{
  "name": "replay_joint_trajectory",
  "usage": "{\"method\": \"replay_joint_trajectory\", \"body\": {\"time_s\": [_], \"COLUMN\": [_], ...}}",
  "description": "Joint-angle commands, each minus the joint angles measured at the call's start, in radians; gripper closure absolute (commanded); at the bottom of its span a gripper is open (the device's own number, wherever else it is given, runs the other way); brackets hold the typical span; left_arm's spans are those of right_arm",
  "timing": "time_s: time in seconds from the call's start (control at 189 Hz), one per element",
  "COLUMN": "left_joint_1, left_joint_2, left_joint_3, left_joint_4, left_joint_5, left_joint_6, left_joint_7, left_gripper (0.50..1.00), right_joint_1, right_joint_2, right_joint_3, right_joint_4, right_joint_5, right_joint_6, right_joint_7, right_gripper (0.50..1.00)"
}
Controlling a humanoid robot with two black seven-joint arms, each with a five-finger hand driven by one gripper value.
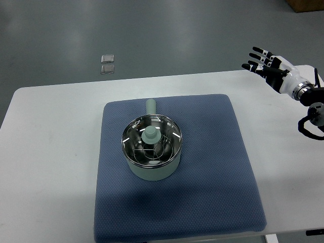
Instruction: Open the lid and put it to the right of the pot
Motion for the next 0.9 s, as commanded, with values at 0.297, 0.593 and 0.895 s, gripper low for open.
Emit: {"method": "replay_joint_trajectory", "body": {"time_s": [0.297, 0.593, 0.895], "left_joint_1": [0.000, 0.000, 0.000], "left_joint_2": [0.000, 0.000, 0.000], "left_joint_3": [0.000, 0.000, 0.000], "left_joint_4": [0.000, 0.000, 0.000], "left_joint_5": [0.000, 0.000, 0.000], "left_joint_6": [0.000, 0.000, 0.000], "left_joint_7": [0.000, 0.000, 0.000], "left_gripper": [0.500, 0.500, 0.500], "right_joint_1": [0.024, 0.057, 0.065], "right_joint_2": [-0.034, -0.076, -0.090], "right_joint_3": [0.043, 0.158, 0.251], "right_joint_4": [0.023, 0.095, 0.353], "right_joint_5": [-0.032, -0.259, -0.768], "right_joint_6": [0.064, 0.107, 0.189], "right_joint_7": [0.005, 0.029, 0.033], "right_gripper": [0.570, 0.570, 0.570]}}
